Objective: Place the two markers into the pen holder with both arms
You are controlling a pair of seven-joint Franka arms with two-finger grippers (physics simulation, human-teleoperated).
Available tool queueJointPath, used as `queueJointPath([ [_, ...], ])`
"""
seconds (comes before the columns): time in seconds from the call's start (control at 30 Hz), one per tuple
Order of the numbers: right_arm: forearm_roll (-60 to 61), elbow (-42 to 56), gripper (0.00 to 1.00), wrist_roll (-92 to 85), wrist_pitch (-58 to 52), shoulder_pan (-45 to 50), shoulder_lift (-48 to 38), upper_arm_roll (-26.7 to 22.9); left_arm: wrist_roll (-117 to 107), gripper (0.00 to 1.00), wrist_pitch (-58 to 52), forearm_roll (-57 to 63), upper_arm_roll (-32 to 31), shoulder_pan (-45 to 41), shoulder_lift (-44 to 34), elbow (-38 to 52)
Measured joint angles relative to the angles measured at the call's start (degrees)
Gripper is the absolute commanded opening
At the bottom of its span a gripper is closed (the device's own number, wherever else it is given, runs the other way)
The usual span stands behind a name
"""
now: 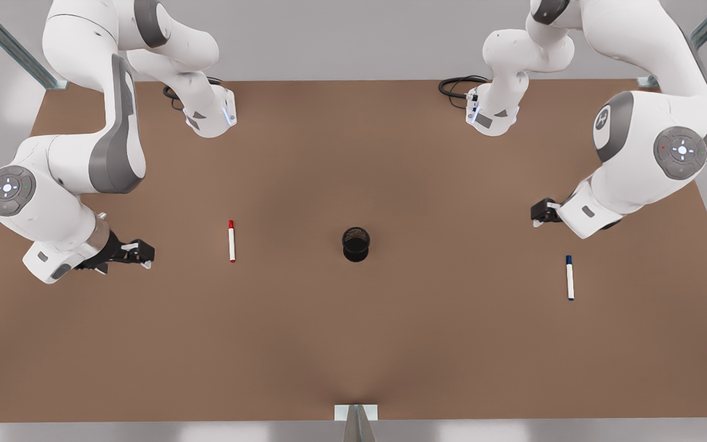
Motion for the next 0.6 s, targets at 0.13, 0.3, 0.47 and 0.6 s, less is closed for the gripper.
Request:
queueJointPath([
  [0.13,0.0,0.0,1.0,-0.5,0.3,0.0,0.0,0.0,0.4,1.0,4.0,0.1,0.6,4.6,5.2,-0.4],
  [0.3,0.1,0.0,1.0,-0.9,0.4,0.0,0.0,0.0,3.5,1.0,19.0,-2.1,0.6,13.9,14.1,-10.2],
  [0.47,0.6,-10.8,1.0,-1.1,5.9,-0.8,1.7,0.4,8.0,1.0,33.4,-2.7,0.7,17.7,21.5,-14.0],
  [0.6,1.5,-30.5,1.0,-0.1,15.3,-0.5,-4.1,3.3,12.7,1.0,40.5,-2.8,0.8,20.5,24.8,-15.1],
])
